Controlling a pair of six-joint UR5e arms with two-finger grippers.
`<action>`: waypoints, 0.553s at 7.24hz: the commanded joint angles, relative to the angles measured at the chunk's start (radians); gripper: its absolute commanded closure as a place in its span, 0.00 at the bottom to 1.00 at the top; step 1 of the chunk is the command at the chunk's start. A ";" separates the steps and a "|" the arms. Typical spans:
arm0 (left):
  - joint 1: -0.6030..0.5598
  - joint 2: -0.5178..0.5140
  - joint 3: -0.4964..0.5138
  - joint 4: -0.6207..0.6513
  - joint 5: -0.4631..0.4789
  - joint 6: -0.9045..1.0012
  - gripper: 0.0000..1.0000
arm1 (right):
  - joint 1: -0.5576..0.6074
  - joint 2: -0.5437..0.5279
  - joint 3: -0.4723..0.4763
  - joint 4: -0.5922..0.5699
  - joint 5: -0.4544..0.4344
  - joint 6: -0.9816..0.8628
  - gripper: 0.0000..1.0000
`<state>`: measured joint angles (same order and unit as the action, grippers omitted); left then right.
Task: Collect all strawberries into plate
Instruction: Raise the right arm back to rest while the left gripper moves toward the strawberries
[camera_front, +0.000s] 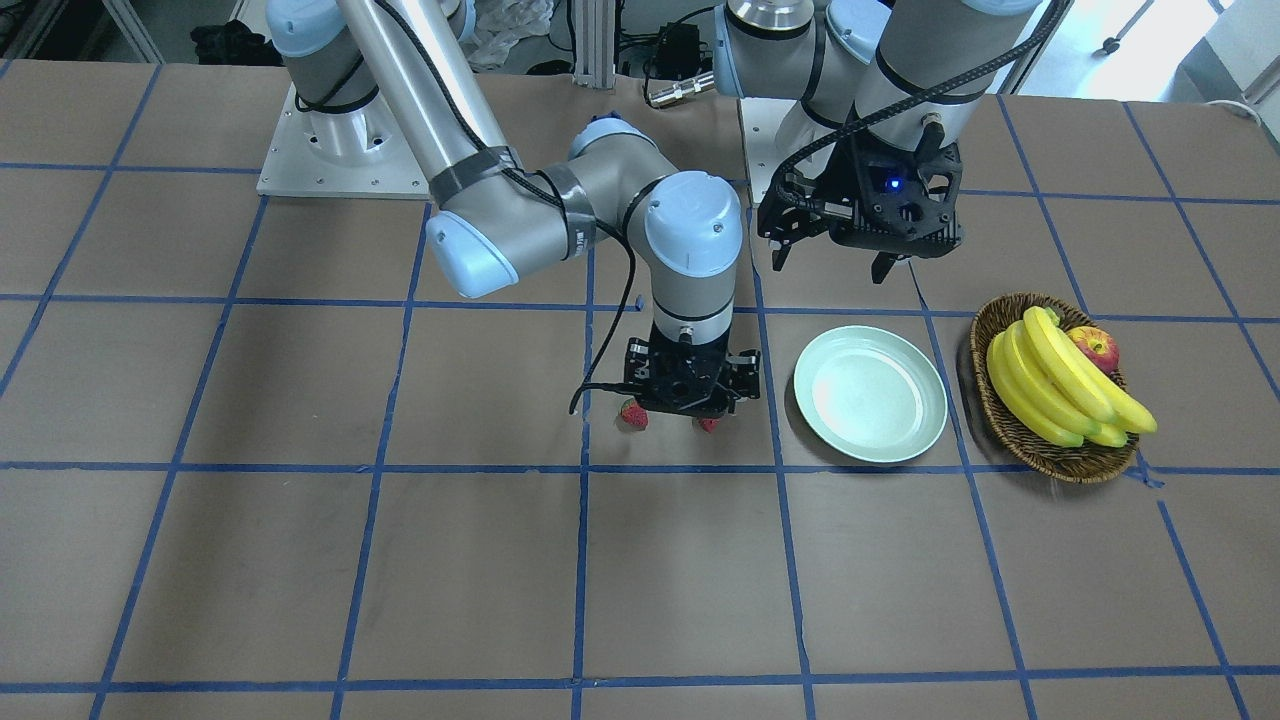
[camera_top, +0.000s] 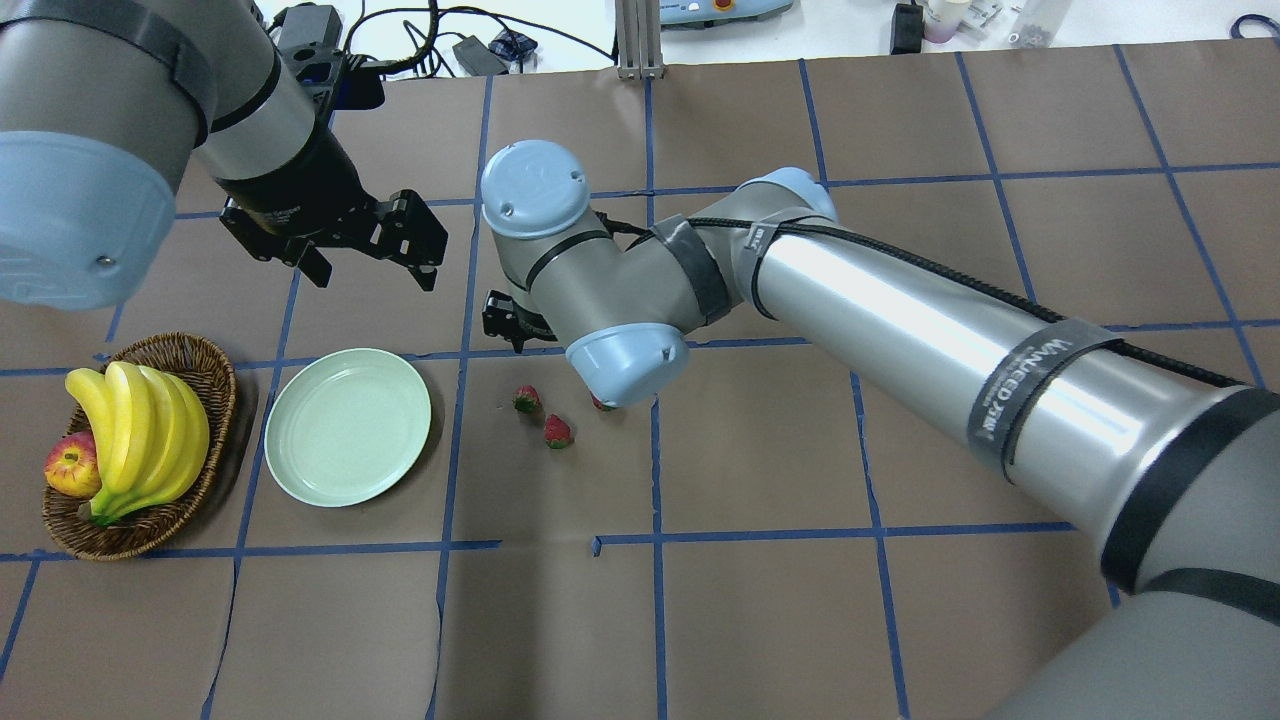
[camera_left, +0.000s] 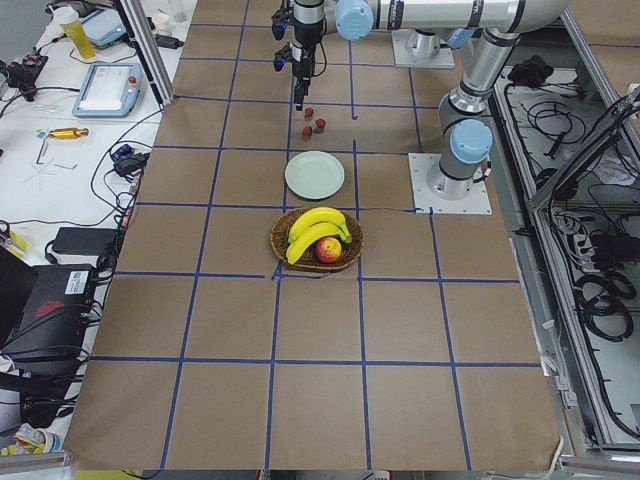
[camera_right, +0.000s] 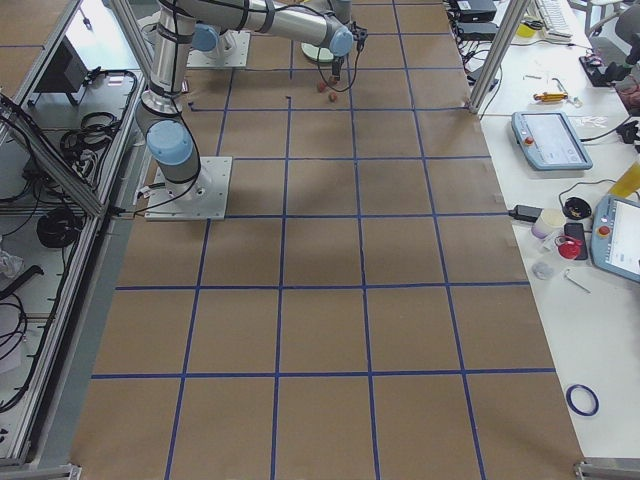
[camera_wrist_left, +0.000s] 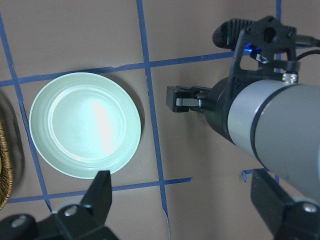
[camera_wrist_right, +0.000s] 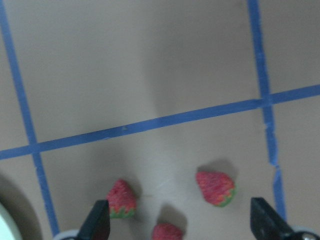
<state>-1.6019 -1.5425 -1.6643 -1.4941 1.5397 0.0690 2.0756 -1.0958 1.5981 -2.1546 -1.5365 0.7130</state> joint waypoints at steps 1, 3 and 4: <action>0.000 0.001 0.000 0.000 -0.001 0.000 0.00 | -0.145 -0.111 0.186 0.021 -0.062 -0.167 0.00; 0.000 0.001 -0.002 -0.002 0.000 0.000 0.00 | -0.328 -0.253 0.407 -0.030 -0.088 -0.396 0.00; 0.000 0.001 -0.002 -0.002 -0.001 0.000 0.00 | -0.389 -0.269 0.463 -0.057 -0.089 -0.461 0.00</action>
<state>-1.6015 -1.5409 -1.6657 -1.4954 1.5397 0.0690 1.7754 -1.3202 1.9674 -2.1794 -1.6165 0.3583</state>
